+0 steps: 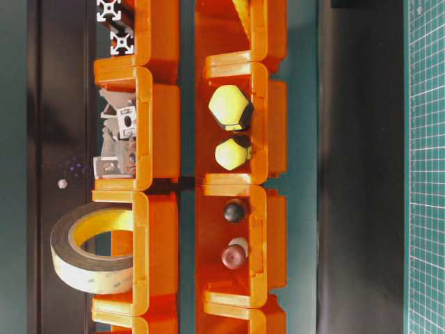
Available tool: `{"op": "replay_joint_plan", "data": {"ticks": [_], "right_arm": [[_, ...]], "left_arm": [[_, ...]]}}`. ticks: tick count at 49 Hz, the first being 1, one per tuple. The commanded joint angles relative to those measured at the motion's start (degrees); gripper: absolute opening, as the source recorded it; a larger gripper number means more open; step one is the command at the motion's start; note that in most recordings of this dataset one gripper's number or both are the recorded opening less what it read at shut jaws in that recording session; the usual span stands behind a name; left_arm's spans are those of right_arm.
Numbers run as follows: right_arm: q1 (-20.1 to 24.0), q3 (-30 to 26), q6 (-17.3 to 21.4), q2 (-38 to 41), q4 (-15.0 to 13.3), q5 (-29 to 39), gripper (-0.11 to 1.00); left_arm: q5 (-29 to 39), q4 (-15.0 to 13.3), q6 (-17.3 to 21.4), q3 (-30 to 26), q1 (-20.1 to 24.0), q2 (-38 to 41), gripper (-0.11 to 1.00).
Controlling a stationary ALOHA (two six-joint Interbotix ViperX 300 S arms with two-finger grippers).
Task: Pick corner brachets from container rack with right arm.
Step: 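Lift the bracket out and carry it with the right gripper over the mat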
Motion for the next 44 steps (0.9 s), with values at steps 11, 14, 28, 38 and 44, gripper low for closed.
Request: {"op": "replay_joint_plan", "data": {"ticks": [11, 14, 28, 38, 44], "right_arm": [[12.66, 15.21, 0.35, -10.20, -0.44, -8.88, 0.25], [14.33, 19.86, 0.35, -11.69, -0.44, -13.45, 0.25], [19.16, 42.01, 4.48, -15.03, -0.44, -38.50, 0.25], [19.78, 48.43, 7.21, -12.22, -0.44, -49.04, 0.25], [19.78, 48.60, 7.29, -7.65, -0.53, -50.89, 0.25]], "left_arm": [[0.44, 0.09, -0.09, -1.93, 0.09, 0.00, 0.01], [0.79, 0.09, -0.09, -1.85, -0.09, 0.44, 0.01], [1.14, 0.09, 0.00, -1.93, -0.18, 0.18, 0.01], [1.14, 0.09, 0.00, -1.85, -0.53, 0.35, 0.01], [1.23, 0.09, 0.26, -1.85, -1.32, 0.44, 0.01]]}}
